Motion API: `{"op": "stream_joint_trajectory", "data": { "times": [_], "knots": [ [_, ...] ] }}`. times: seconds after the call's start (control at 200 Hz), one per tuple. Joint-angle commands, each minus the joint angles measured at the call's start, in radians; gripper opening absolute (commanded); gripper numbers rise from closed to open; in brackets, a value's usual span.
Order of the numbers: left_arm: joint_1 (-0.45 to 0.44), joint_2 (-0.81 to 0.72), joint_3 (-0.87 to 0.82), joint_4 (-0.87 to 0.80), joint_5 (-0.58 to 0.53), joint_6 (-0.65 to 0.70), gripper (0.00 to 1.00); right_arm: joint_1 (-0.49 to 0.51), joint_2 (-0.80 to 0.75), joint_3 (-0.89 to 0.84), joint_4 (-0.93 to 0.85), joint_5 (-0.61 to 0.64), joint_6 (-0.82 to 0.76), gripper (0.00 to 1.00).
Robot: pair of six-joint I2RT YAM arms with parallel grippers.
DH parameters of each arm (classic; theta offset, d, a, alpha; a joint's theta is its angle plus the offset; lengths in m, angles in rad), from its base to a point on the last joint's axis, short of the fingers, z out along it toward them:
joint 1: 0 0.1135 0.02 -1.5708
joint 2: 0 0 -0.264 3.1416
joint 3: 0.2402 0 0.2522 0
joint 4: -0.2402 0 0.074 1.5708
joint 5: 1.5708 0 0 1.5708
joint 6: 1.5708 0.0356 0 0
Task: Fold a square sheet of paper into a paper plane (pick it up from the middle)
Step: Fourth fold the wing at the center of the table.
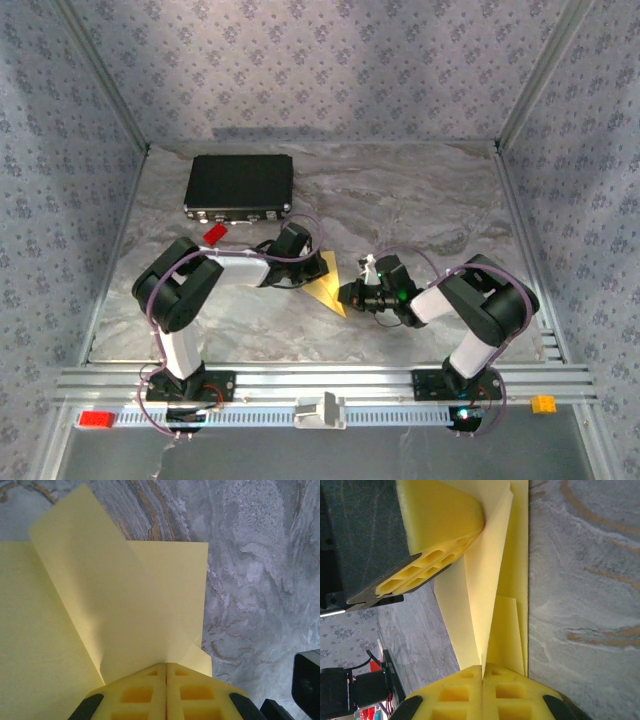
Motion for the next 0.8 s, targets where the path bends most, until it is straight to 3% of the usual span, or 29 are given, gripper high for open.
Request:
{"op": "stream_joint_trajectory", "data": {
  "times": [0.0,0.325,0.62,0.795],
  "knots": [
    [-0.006,0.027,0.024,-0.03,-0.016,0.023,0.07,-0.012,0.04,-0.011,-0.124,0.034,0.002,0.0],
    [-0.005,0.044,0.025,-0.062,-0.023,0.028,0.06,-0.012,0.024,-0.001,-0.147,0.026,0.002,0.0],
    [-0.007,0.053,0.017,-0.057,-0.015,0.027,0.06,0.005,-0.063,0.022,-0.269,0.022,-0.041,0.12],
    [-0.007,0.049,0.003,-0.049,-0.017,0.024,0.05,0.017,-0.12,0.023,-0.362,0.036,-0.079,0.14]
  ]
}}
